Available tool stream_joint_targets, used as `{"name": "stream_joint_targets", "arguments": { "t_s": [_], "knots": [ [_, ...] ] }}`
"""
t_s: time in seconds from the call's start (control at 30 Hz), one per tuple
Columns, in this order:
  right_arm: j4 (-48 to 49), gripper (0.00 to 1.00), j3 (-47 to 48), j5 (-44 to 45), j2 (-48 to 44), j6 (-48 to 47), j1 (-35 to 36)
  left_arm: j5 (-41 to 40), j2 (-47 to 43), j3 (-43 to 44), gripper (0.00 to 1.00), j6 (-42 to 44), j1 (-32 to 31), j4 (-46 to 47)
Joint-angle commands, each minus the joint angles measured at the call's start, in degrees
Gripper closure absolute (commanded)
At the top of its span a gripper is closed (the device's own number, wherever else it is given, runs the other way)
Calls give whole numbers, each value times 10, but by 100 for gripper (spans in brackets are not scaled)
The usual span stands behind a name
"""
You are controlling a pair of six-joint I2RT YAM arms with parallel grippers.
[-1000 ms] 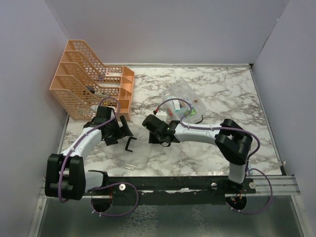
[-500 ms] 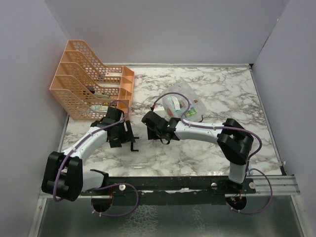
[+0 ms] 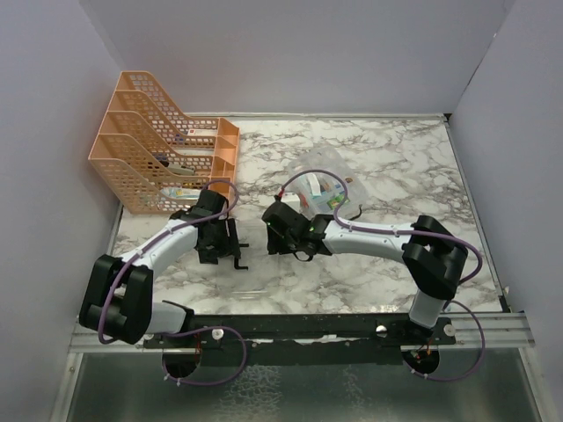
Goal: Organize the medicine kit
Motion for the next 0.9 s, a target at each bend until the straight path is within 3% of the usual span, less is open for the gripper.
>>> {"name": "stream_joint_targets", "arguments": {
  "t_s": [0.0, 0.1, 0.3, 0.53, 0.67, 0.87],
  "knots": [
    [36, 56, -20, -33, -24, 14, 3, -42, 21, 16, 37, 2, -6, -10],
    [37, 56, -28, -37, -25, 14, 3, -50, 32, 18, 39, 0, -8, -10],
    [53, 57, -56, -37, -39, 37, 3, -59, 45, 18, 29, -4, -17, -7],
    [73, 49, -93, -41, -70, 84, 3, -36, 22, 6, 54, -14, -23, 20],
    [79, 42, -115, -47, -96, 102, -4, -5, 3, -3, 55, -15, -23, 35],
    [80, 40, -142, -53, -144, 105, -19, 21, -15, -8, 55, -13, -23, 46]
  ]
}}
